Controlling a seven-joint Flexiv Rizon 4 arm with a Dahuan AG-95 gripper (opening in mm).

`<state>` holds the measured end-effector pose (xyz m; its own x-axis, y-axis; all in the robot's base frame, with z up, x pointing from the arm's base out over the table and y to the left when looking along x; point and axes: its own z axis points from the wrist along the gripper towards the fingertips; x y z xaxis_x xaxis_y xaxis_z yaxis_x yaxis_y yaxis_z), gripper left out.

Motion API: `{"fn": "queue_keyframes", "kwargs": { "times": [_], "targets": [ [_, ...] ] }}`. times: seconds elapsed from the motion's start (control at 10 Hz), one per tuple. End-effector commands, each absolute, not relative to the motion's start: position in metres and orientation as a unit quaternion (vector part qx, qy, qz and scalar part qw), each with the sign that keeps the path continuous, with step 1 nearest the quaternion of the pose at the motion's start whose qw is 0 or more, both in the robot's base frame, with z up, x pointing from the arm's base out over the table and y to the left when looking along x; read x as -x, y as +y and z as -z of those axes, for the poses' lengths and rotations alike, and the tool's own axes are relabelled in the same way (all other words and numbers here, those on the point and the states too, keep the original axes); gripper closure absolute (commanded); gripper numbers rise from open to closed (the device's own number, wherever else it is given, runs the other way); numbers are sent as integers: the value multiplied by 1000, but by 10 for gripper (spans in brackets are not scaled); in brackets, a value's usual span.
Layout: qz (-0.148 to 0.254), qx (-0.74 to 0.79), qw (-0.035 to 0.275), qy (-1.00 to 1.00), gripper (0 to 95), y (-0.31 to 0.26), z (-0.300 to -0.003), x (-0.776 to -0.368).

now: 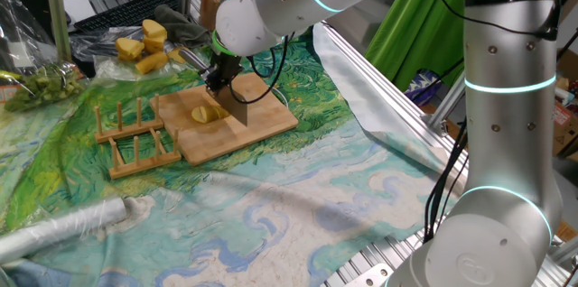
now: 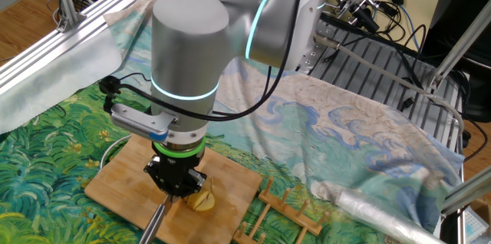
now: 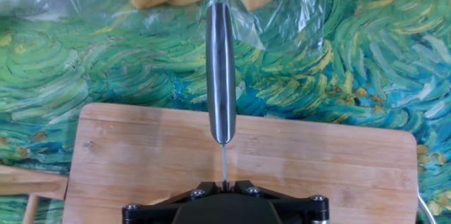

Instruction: Chop the potatoes

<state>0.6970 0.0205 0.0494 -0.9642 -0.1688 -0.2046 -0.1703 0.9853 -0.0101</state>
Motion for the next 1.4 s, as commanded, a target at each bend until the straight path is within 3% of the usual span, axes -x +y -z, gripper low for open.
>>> {"fn": "queue_keyframes", "kwargs": {
  "times": [0.1, 0.7, 1.4],
  "targets": [
    [-2, 84, 102, 991, 950, 23, -55, -696],
    [-2, 83, 100, 991, 950, 26, -60, -695],
    [1, 79, 106, 991, 950, 32, -31, -699]
  ]
}}
